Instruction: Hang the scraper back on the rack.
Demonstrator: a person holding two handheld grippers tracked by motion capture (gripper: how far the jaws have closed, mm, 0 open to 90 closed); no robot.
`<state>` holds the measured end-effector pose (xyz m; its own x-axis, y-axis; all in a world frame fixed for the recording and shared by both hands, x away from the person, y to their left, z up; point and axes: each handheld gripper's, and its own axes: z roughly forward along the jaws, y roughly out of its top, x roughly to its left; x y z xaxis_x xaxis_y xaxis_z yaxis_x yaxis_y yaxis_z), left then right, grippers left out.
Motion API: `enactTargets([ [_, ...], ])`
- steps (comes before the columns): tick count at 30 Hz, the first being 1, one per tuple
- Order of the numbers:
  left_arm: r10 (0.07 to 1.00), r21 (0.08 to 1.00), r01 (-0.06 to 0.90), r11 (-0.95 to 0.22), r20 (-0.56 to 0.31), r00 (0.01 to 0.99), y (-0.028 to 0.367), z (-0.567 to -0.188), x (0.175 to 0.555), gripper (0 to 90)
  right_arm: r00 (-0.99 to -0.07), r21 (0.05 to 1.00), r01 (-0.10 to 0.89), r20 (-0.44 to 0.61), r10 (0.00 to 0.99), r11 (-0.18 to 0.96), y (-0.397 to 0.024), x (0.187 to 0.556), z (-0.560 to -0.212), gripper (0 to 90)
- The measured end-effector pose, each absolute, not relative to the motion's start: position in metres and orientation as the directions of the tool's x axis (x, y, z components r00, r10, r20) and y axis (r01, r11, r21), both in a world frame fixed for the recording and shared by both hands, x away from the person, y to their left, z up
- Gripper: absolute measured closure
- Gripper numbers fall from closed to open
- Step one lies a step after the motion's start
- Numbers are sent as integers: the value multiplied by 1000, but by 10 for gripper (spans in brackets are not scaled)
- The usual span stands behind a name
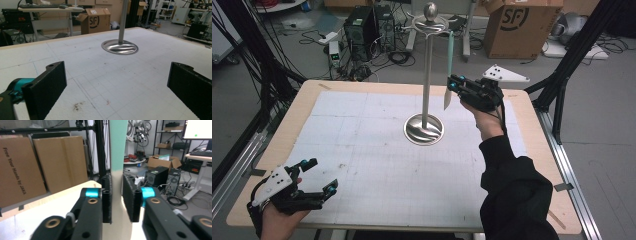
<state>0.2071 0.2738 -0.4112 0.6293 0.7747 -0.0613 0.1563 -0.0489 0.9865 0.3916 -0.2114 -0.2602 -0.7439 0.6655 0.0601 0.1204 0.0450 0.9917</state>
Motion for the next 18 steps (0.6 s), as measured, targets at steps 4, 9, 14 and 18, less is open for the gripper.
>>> enactTargets([
  [4, 777, 986, 159, -46, -65, 626, 275, -411, 207, 28, -731, 994, 107, 54, 681, 36, -214, 388, -260, 626],
  [9, 777, 987, 158, -44, -65, 626, 274, -412, 208, 28, -717, 990, 137, 83, 692, 24, -222, 385, -267, 497],
  [14, 773, 987, 154, -41, -67, 631, 275, -411, 209, 28, -738, 983, 176, 102, 667, 45, -228, 380, -280, 379],
  [18, 774, 989, 147, -13, -83, 627, 280, -410, 210, 28, -749, 982, 165, 63, 660, 93, -229, 368, -289, 294],
])
